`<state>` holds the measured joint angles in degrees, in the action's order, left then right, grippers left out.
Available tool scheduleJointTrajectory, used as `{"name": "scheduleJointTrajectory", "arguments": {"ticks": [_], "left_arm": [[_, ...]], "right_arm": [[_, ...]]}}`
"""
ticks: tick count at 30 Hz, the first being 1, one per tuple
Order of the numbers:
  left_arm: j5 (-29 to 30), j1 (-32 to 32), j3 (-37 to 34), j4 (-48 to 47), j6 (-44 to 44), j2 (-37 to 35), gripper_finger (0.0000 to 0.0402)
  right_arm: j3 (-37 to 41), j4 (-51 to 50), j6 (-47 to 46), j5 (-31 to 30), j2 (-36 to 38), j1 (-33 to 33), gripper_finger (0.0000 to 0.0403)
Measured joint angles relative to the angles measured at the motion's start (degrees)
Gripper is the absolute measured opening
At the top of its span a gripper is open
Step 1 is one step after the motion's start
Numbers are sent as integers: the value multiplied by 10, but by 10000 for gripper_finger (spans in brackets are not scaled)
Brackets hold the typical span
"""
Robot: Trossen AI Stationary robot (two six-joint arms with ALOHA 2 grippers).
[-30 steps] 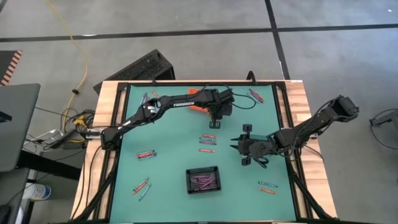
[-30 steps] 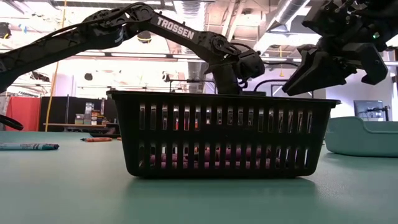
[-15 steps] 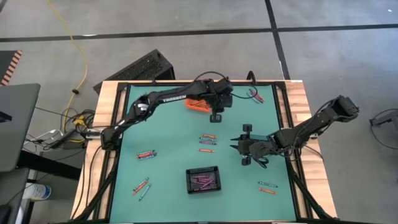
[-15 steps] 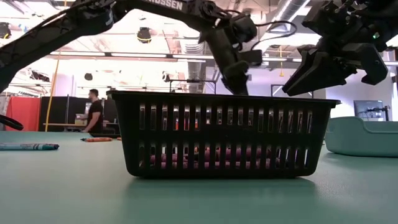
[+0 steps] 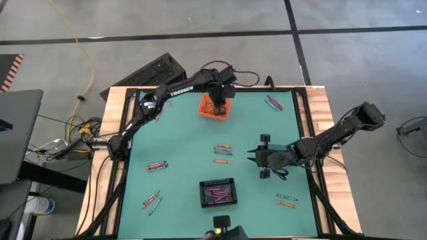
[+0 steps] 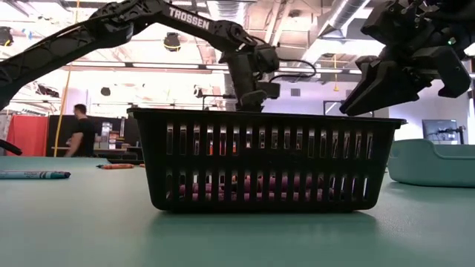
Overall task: Sort crayons
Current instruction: Put the orange crayon into the orange bin
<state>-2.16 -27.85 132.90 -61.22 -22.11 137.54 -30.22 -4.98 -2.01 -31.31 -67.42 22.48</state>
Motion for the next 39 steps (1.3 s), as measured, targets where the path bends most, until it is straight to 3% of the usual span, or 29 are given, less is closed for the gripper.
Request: {"name": "scheduleJointTrajectory", "arguments": {"ticks": [8,12,23,27,32,39], "left_arm": [[6,-5,0,-12,-4,1,78],[14,-4,0,-74,-7,-23,106],[19,-48,0,-242,93,-129,111],[57,-48,-17,-288,118,-156,112],[75,-49,-182,-238,140,-271,112],[116,-57,-539,44,166,-473,112]], "right_arm": [[0,9,-1,0,0,0,118],[0,11,-2,0,0,0,118],[0,11,-61,-1,-1,-5,118],[0,11,-118,-1,-1,0,118],[0,12,-192,-3,-12,18,118],[0,17,-258,-32,-70,45,118]]}}
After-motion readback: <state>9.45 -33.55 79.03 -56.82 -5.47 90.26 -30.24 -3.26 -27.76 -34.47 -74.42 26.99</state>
